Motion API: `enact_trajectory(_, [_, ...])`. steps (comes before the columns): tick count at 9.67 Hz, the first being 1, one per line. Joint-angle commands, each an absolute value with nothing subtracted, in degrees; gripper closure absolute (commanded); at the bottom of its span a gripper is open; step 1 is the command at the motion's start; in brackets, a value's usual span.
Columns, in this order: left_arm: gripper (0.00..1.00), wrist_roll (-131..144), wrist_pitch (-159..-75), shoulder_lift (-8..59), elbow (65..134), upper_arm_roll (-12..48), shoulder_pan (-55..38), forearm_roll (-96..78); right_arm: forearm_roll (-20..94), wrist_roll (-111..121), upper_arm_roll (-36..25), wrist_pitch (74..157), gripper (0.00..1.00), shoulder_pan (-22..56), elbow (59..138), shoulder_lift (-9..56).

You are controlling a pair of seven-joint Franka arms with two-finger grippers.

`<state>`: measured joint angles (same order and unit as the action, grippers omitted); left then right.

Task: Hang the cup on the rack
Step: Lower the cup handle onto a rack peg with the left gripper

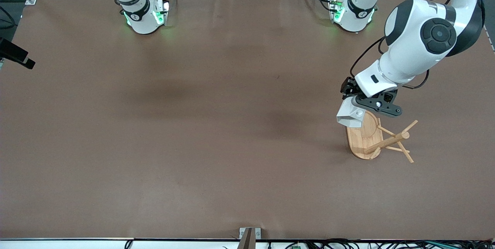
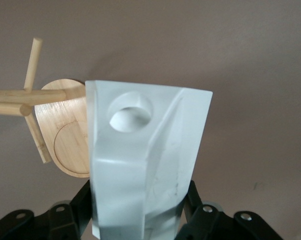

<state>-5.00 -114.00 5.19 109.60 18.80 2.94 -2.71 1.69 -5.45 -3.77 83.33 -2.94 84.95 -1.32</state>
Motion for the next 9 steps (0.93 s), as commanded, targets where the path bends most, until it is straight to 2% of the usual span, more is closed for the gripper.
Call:
enact_trajectory(1, [0.99,-10.17,-117.15,5.09,113.11,17.23,3.16,-3.78,0.70,-0.73,-3.60,82.44,0.00,-3.69,84.20,-1.14])
enact_trajectory(9, [0.99,-15.12,-122.51,9.84,112.33,15.29,2.90,-3.87,0.44,-0.44,-3.52,82.62,0.00,-3.69,84.20,-1.14])
